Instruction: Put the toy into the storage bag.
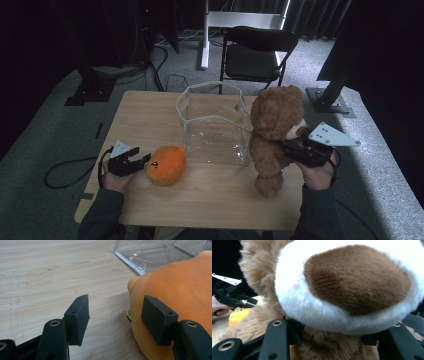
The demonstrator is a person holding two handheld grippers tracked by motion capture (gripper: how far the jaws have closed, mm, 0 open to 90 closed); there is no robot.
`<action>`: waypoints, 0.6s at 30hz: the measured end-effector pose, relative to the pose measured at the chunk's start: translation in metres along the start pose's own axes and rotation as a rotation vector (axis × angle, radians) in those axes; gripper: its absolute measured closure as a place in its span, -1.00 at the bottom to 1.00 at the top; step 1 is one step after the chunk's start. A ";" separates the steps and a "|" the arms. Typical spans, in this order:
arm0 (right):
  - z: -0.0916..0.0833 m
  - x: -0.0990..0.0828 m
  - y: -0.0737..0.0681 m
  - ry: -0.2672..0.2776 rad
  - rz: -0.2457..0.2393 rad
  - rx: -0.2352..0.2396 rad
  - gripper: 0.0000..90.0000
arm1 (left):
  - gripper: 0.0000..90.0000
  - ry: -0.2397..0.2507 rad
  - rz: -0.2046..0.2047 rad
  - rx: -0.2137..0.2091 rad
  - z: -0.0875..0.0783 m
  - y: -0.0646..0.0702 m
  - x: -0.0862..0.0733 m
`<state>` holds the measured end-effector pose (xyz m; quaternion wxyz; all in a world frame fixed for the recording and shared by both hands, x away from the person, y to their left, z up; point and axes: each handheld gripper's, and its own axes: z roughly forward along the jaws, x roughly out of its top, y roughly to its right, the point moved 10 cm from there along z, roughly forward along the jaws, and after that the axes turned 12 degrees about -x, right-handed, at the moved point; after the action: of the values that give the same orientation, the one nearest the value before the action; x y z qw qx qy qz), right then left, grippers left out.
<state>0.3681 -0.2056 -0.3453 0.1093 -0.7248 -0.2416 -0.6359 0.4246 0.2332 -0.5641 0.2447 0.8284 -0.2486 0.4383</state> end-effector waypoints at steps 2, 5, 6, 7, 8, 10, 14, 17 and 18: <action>0.000 0.001 0.001 -0.001 0.003 -0.003 0.05 | -0.12 0.000 -0.001 0.000 0.000 0.000 0.000; 0.001 0.002 0.005 0.000 0.001 -0.007 0.05 | -0.11 0.002 -0.002 0.000 0.000 0.000 0.000; 0.001 0.003 0.005 0.001 0.002 -0.008 0.05 | -0.11 0.002 -0.002 0.001 0.000 0.000 0.000; 0.001 0.004 0.006 0.002 0.000 -0.008 0.05 | -0.11 0.000 0.000 0.001 0.000 0.000 0.000; 0.001 0.004 0.007 0.003 -0.002 -0.010 0.05 | -0.11 0.000 -0.001 0.001 0.000 0.000 0.000; 0.001 0.005 0.008 0.005 0.000 -0.010 0.05 | -0.11 0.000 -0.001 0.000 0.000 0.000 0.000; 0.004 0.008 0.011 0.009 0.003 -0.007 0.05 | -0.11 -0.001 -0.002 -0.001 0.000 0.000 0.000; 0.006 0.010 0.013 0.013 0.000 -0.005 0.05 | -0.11 -0.001 -0.003 -0.001 0.000 0.000 0.000; 0.007 0.011 0.013 0.012 0.003 -0.006 0.05 | -0.11 -0.002 -0.002 -0.001 0.000 0.000 0.000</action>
<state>0.3811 -0.2117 -0.3340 0.1096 -0.7214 -0.2382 -0.6409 0.4245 0.2333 -0.5644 0.2455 0.8289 -0.2480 0.4372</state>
